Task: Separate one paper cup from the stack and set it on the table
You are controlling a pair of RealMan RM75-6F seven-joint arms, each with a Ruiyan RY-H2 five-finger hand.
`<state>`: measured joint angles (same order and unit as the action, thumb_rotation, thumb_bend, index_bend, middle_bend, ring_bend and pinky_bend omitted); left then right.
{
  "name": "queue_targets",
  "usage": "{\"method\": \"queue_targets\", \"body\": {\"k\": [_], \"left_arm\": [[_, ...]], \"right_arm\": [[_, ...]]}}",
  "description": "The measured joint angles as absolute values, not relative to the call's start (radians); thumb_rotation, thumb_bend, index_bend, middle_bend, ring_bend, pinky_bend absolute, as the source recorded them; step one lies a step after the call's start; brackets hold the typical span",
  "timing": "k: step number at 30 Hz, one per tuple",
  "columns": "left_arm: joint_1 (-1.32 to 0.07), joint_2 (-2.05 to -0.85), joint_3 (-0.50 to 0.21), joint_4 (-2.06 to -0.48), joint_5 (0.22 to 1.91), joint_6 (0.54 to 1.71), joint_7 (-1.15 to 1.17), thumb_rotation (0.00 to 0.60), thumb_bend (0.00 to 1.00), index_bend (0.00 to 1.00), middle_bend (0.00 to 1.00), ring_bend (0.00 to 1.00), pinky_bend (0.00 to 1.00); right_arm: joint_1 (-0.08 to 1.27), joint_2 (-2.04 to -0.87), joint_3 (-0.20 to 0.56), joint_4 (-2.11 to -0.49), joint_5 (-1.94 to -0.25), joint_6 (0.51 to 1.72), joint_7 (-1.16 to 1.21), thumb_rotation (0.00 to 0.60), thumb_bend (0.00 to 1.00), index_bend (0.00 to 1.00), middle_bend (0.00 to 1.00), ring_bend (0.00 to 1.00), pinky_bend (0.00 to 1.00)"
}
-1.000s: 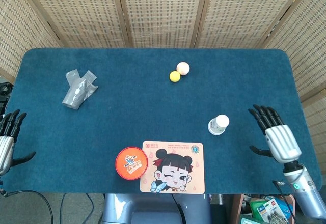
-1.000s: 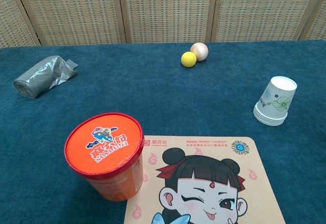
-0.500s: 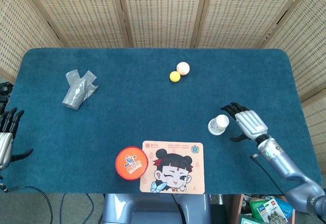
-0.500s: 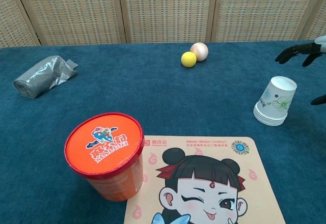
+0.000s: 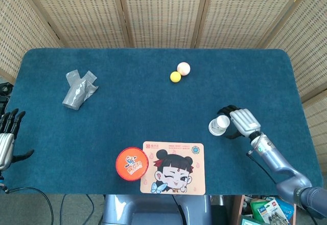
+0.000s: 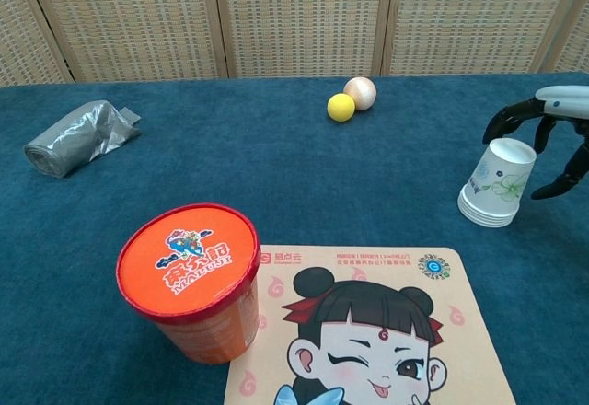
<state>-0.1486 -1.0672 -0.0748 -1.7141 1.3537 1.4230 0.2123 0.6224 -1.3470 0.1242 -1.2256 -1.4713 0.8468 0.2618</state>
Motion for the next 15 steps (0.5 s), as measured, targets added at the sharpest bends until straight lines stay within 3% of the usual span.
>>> {"method": "queue_targets", "body": {"k": [7,15], "left_arm": [[-0.15,-1.066,-0.078,-1.711,1.345,1.414,0.207,0.6,0.1,0.0,0.0,0.0,0.0],[-0.152,-1.063,-0.079,-1.704,1.339,1.404,0.198,0.6,0.1,0.0,0.0,0.0,0.0]], "right_arm": [[0.635,-1.387,0.127,-1.172,-1.459,0.865,0.258,0.6,0.44,0.56,0.56,0.45,0.68],[0.637,-1.394,0.124,-1.163,-1.47,0.907,0.278,0.6,0.5,0.58,0.58,0.47,0.71]]}}
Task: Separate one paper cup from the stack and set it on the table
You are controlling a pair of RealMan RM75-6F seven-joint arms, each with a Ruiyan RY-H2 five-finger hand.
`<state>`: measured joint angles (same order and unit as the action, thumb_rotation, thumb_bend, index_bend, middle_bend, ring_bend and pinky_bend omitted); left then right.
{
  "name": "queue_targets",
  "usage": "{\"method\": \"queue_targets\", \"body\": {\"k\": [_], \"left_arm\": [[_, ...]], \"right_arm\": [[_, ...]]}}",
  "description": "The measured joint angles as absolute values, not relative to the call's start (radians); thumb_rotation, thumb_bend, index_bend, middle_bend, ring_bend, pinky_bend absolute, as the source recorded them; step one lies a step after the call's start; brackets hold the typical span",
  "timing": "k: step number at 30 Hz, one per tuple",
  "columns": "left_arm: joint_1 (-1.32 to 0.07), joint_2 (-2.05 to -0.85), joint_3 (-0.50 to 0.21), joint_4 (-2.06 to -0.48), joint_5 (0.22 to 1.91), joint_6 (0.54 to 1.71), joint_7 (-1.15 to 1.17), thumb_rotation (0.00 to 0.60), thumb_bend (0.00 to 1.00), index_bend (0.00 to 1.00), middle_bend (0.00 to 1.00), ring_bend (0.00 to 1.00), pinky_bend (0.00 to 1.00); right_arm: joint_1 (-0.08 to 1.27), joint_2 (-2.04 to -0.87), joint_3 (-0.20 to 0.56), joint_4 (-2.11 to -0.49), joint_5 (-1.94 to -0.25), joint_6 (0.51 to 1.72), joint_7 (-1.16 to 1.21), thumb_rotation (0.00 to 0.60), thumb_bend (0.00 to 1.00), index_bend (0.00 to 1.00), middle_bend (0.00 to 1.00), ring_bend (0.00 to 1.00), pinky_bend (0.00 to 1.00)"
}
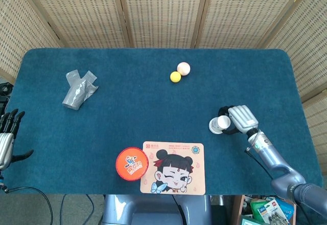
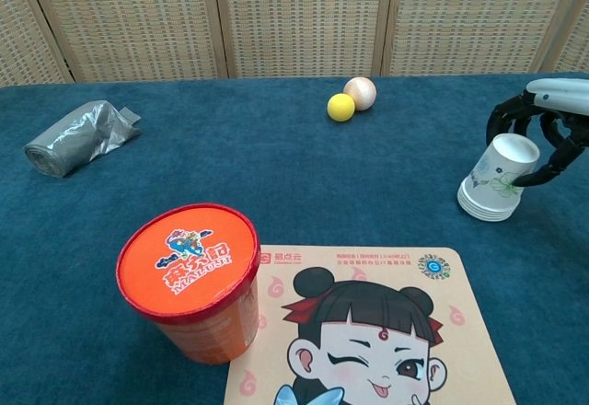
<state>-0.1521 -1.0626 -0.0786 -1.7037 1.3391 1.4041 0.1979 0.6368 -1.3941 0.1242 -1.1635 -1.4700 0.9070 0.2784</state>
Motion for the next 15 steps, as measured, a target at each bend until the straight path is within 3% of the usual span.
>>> {"method": "queue_targets", "body": {"k": [8,15], "left_arm": [[-0.157,-1.058,-0.085,-1.683,1.334,1.391,0.166,0.6,0.1,0.0,0.0,0.0,0.0],[-0.188,-1.075,-0.102,-1.626,1.357,1.37,0.107,0.6,0.1,0.0,0.0,0.0,0.0]], "right_arm": [[0.649,-1.327,0.178,-1.316,-1.448,0.932,0.398,0.6,0.52,0.58,0.57,0.47,0.71],[0.728,-1.278,0.296,-1.431,-1.29,0.839,0.427,0.6,0.52,0.58,0.58,0.47,0.71]]}}
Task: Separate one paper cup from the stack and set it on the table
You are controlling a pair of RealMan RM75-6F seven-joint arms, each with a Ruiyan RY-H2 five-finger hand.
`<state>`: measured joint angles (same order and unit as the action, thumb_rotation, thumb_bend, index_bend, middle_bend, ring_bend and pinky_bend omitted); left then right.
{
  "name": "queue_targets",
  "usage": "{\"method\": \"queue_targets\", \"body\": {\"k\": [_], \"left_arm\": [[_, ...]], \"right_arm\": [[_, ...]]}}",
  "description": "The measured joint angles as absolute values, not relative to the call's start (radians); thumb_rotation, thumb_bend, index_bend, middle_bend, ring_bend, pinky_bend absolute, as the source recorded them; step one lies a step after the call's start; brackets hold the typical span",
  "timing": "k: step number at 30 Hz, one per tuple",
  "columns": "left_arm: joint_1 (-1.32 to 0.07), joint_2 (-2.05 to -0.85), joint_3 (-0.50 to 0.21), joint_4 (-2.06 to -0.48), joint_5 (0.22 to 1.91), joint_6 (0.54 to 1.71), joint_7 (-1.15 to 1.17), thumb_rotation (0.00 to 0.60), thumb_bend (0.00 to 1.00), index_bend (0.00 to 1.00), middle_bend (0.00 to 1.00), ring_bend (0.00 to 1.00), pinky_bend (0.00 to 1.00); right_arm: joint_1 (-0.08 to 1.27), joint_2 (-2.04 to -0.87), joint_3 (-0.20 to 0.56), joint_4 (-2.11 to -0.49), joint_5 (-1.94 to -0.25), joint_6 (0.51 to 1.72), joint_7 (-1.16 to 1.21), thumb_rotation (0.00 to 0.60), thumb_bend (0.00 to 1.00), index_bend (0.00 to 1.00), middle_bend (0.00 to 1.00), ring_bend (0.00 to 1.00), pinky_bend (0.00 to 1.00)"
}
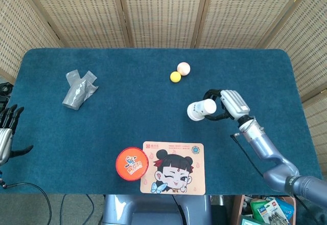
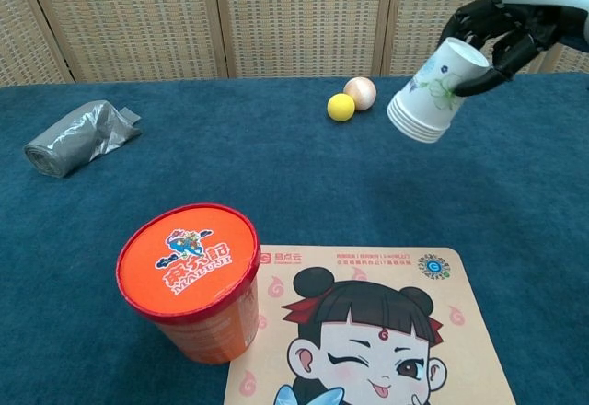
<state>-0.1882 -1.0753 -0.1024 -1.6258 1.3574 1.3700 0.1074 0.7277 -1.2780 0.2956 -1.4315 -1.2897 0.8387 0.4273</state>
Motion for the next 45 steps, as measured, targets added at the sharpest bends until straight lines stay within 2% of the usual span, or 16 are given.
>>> {"method": "queue_targets", "body": {"k": [8,12,17,23,31,35,45], "left_arm": [[-0.323,-1.135,-0.159,-1.519,1.429,1.306,0.049,0.6,0.1,0.0,0.0,0.0,0.0],[-0.42,-1.206,-0.187,-1.43,1.506,1.282,0.019,0.6,0.1,0.0,0.0,0.0,0.0],[-0.524,-1.31,-0.208,-1.337,1.574,1.265,-0.015,0.6,0.1,0.0,0.0,0.0,0.0],[-0.61,-1.397,-0.231,-1.282,1.594,1.237,-0.025,0.6,0.1,0.02,0.0,0.0,0.0],[-0.706,-1.529,-0.27,-1.225,1.585,1.235,0.018,0.6,0.1,0.25,0.0,0.0,0.0],[-0.75,-1.576,-0.288,-1.218,1.574,1.231,0.043,0.6,0.17,0.32,0.0,0.0,0.0],[-0.82,-1.656,-0.302,-1.204,1.545,1.214,0.102,0.6,0.19,0.33,0.0,0.0,0.0]], "right_arm": [[0.838,-1.303,0.403,-1.495,-0.931,0.685,0.458,0.6,0.52,0.57,0.58,0.47,0.71],[0.893,-1.336,0.443,-1.523,-0.733,0.616,0.49,0.6,0.53,0.58,0.58,0.47,0.71],[0.931,-1.366,0.483,-1.544,-0.593,0.566,0.541,0.6,0.55,0.58,0.58,0.47,0.71],[0.945,-1.373,0.501,-1.558,-0.52,0.547,0.569,0.6,0.55,0.58,0.58,0.47,0.71],[0.963,-1.38,0.492,-1.554,-0.441,0.528,0.569,0.6,0.55,0.58,0.58,0.47,0.71],[0.967,-1.381,0.487,-1.551,-0.434,0.515,0.563,0.6,0.55,0.57,0.58,0.47,0.71],[0.954,-1.365,0.496,-1.558,-0.441,0.483,0.57,0.6,0.55,0.58,0.58,0.47,0.71]]}}
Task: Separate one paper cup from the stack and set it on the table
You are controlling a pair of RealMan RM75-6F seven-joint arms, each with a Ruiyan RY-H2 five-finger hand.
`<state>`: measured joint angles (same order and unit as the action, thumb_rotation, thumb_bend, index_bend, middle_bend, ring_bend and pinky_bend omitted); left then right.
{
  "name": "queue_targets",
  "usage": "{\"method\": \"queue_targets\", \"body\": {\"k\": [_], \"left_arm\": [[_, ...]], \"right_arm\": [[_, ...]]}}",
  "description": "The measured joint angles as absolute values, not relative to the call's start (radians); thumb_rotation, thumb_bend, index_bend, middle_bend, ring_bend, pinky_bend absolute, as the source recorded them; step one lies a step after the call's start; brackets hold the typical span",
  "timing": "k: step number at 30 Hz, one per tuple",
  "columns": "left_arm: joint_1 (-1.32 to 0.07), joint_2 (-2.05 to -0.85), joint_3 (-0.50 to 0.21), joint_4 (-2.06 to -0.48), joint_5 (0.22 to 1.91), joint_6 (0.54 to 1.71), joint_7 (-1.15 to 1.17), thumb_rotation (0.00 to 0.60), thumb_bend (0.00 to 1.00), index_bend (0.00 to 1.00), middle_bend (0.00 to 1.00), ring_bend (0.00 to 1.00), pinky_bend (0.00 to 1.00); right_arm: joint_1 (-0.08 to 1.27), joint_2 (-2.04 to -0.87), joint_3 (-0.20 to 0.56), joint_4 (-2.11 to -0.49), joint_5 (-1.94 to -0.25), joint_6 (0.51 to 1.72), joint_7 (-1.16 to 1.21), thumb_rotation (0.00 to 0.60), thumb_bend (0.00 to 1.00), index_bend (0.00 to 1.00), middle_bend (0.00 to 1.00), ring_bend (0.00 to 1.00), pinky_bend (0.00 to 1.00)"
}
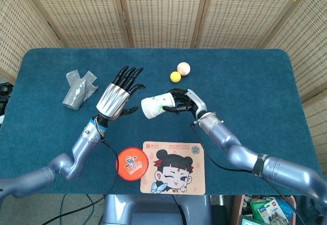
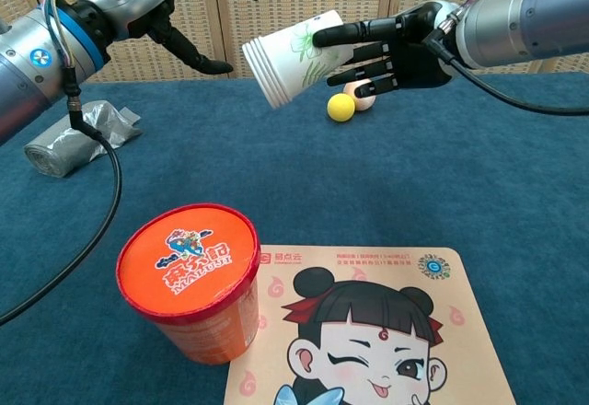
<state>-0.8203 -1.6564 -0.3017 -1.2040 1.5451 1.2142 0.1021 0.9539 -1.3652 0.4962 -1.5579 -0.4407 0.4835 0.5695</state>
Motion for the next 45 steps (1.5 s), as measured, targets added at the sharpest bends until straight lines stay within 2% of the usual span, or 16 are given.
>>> {"method": "queue_targets", "body": {"k": [4,9,18,21,27,45], "left_arm": [[-0.831,-1.673,-0.298,-1.198,1.539,1.222,0.11,0.6,0.2,0.35,0.0,0.0,0.0],[-0.84,-1.69,-0.299,-1.19,1.539,1.244,0.113,0.6,0.27,0.38,0.0,0.0,0.0],[-0.858,-1.72,-0.3,-1.158,1.531,1.269,0.121,0.6,0.32,0.4,0.0,0.0,0.0],[-0.862,-1.722,-0.299,-1.156,1.53,1.273,0.121,0.6,0.37,0.41,0.0,0.0,0.0],[-0.871,-1.734,-0.291,-1.149,1.532,1.282,0.114,0.6,0.42,0.42,0.0,0.0,0.0],[-0.888,-1.766,-0.284,-1.132,1.513,1.288,0.13,0.6,0.48,0.53,0.0,0.0,0.0]], "right_arm": [[0.949,-1.361,0.499,-1.567,-0.441,0.485,0.572,0.6,0.55,0.58,0.58,0.47,0.71],[0.945,-1.358,0.501,-1.577,-0.447,0.486,0.572,0.6,0.55,0.58,0.58,0.47,0.71],[0.937,-1.355,0.503,-1.59,-0.461,0.489,0.571,0.6,0.55,0.58,0.59,0.47,0.71],[0.935,-1.353,0.504,-1.592,-0.465,0.488,0.571,0.6,0.55,0.58,0.59,0.47,0.71],[0.933,-1.351,0.502,-1.588,-0.467,0.488,0.571,0.6,0.55,0.58,0.59,0.47,0.71],[0.917,-1.348,0.503,-1.577,-0.484,0.474,0.582,0.6,0.55,0.58,0.59,0.47,0.71]]}}
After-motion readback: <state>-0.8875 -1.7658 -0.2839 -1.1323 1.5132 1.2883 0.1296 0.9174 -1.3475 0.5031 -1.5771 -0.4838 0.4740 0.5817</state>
